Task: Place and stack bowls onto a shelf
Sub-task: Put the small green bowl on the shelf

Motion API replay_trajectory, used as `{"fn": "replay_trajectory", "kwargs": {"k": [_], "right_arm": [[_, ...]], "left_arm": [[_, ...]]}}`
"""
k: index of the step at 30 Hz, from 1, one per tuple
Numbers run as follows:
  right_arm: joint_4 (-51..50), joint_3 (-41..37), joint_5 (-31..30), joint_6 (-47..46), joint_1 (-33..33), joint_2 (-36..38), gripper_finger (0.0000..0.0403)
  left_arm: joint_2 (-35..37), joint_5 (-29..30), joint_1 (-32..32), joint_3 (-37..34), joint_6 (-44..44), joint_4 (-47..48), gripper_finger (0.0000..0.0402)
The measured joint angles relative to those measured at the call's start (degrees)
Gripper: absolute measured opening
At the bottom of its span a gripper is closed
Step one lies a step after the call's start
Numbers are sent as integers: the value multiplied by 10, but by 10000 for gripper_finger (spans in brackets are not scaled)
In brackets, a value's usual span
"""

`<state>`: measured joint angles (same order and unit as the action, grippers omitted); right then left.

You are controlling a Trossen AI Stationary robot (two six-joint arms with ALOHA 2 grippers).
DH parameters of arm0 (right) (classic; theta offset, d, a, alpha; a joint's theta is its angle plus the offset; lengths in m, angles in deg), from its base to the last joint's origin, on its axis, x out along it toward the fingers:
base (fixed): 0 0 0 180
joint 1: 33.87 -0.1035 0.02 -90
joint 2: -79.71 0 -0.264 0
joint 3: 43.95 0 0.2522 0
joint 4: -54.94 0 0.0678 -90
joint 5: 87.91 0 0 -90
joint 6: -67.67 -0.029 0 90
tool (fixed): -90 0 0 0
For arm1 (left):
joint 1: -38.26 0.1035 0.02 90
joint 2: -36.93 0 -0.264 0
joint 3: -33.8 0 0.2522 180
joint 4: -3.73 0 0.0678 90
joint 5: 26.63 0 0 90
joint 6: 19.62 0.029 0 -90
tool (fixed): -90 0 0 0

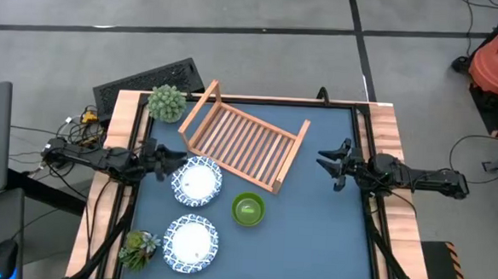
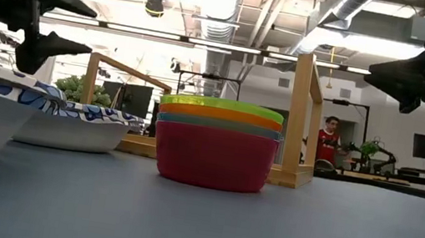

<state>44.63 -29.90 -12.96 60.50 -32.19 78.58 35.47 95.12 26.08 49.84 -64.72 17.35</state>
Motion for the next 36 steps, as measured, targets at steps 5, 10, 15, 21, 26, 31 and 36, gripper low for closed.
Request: {"fn": "replay_trajectory", "kwargs": {"k": [5,10,15,21,26,31,36], "right_arm": [[0,0,0,1,0,0,171],[1,0,0,-5,0,0,171],[2,0,0,-126,0,0,171],[22,0,0,-264,0,0,171],[25,6,0,-338,0,0,171],[20,6,0,-363,0,0,171],[5,8,0,-361,0,0,171]], "left_arm": [[0,34,0,0,-54,-81,274],[0,-7,0,0,-61,-219,274],[-12,-34,0,41,-24,-259,274],[-119,-30,0,147,11,-177,274],[-249,-51,0,253,-24,-5,274],[-383,-162,0,354,-54,152,274],[-516,-229,0,453,-8,236,274]]}}
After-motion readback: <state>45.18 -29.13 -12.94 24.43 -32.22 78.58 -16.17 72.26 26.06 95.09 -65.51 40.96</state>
